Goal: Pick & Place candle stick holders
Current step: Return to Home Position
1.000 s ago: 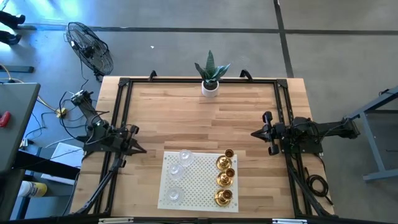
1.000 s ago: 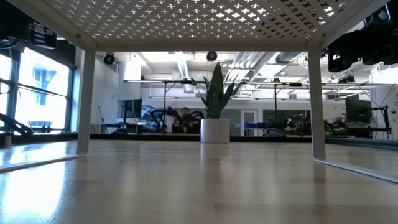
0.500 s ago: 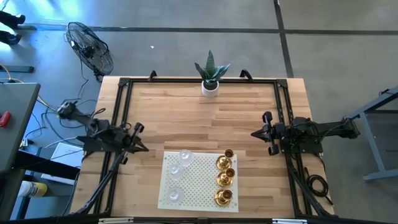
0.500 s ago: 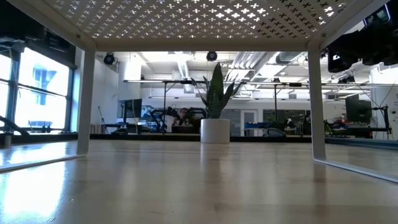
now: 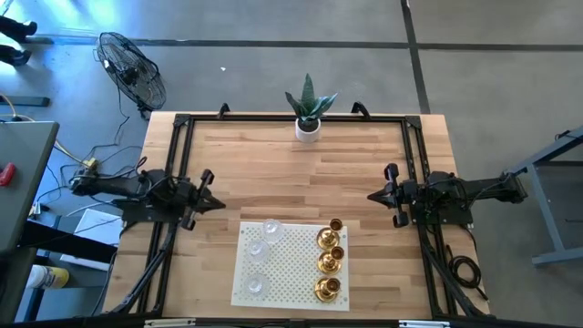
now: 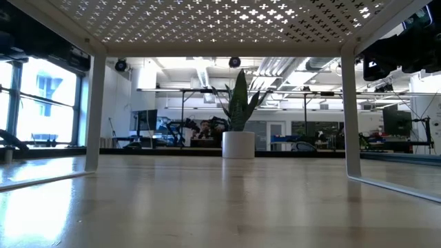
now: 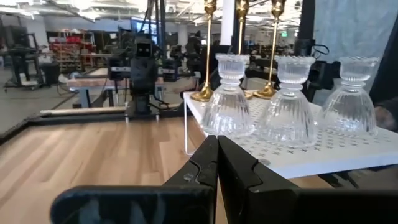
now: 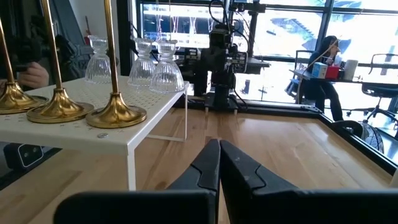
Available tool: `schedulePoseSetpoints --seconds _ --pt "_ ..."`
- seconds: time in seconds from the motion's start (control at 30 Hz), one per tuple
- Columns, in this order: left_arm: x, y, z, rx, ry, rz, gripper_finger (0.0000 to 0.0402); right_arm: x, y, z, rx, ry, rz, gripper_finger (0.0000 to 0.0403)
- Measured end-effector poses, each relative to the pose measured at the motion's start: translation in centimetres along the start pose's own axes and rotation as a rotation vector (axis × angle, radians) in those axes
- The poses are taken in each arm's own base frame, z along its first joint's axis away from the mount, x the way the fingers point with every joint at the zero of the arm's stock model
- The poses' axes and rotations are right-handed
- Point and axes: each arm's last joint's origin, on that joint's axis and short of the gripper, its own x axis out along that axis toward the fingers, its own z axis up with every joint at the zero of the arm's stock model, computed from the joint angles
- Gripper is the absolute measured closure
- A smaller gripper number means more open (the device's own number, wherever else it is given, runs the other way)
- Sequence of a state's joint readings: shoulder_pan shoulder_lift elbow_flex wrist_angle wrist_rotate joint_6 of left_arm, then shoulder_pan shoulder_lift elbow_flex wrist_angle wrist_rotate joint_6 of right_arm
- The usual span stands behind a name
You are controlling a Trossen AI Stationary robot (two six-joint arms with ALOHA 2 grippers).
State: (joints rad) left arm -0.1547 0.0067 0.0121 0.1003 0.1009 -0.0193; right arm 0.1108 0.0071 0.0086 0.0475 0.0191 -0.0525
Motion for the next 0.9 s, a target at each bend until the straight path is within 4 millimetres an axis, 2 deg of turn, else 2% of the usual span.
schedulePoseSetpoints --seconds 0.4,0.6,0.73,0.9 --pt "0.0 0.11 -0.1 -0.065 0.006 0.043 0.0401 0.0 0.0 0.0 0.0 0.0 0.0 0.0402" --pt "-0.05 0.48 -0.57 -0.11 0.045 0.174 0.0401 0.0 0.0 0.0 0.0 0.0 0.0 0.0402" --pt "-0.1 0.76 -0.58 -0.054 0.064 0.269 0.0401 0.0 0.0 0.0 0.0 0.0 0.0 0.0402" --pt "-0.13 0.77 -0.33 -0.035 0.06 0.277 0.0401 0.0 0.0 0.0 0.0 0.0 0.0 0.0402"
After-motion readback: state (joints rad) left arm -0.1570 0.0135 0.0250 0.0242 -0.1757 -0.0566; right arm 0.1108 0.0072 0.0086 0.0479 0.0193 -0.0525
